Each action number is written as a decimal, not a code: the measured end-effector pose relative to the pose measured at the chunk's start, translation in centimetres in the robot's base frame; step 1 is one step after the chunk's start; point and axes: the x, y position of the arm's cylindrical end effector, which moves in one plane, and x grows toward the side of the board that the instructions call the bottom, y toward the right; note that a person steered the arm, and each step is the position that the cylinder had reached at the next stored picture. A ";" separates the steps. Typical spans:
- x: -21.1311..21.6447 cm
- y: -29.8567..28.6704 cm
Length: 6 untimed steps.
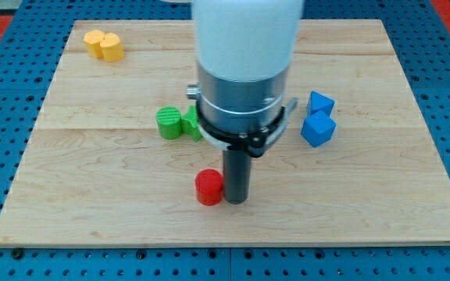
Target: Push the red star into red circle
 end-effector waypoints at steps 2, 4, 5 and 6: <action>-12.1 5.4; -21.5 7.3; -17.0 2.7; -9.3 2.0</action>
